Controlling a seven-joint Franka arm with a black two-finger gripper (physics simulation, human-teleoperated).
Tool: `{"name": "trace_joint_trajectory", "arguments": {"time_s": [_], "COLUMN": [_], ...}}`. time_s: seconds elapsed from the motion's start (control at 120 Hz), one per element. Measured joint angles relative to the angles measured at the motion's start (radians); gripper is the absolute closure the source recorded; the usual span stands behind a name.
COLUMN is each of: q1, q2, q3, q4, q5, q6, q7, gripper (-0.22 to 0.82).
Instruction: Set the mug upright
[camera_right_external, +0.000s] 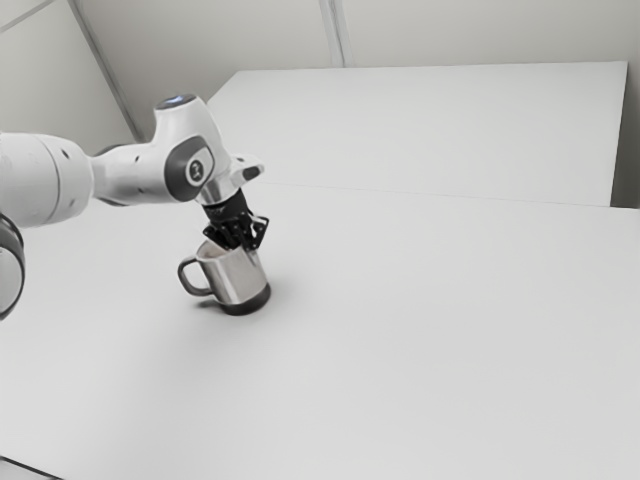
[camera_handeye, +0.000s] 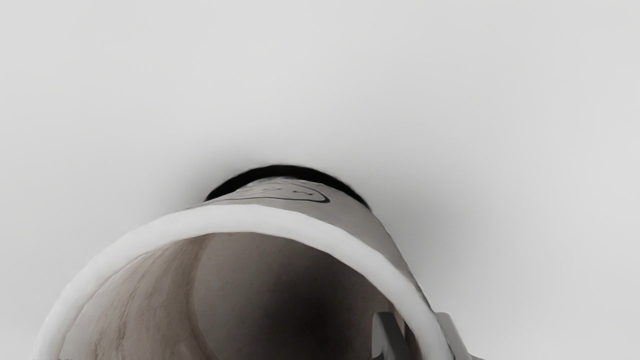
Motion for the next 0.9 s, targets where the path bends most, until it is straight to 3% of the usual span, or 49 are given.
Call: {"name": "trace_joint_trajectory", "arguments": {"time_s": [0.1,0.275,0.433,0.625,0.9], "q1": [-0.005,-0.007,-0.007,-0.005,-0.005], "q2": [0.005,0.004,-0.016,-0.080,-0.138], "q3": [0.000,-0.002,-0.002,0.003,0.005], "q4": [-0.006,-0.010,-0.010,-0.003,0.050], "q5": [0.003,0.002,0.004,0.017,0.151], "q6": [0.014,0.018,0.012,-0.015,-0.095], "q7": [-0.021,-0.045,-0.060,-0.072,-0.075], "gripper": [0.72,0.35,0.17,0.07,0.02]}}
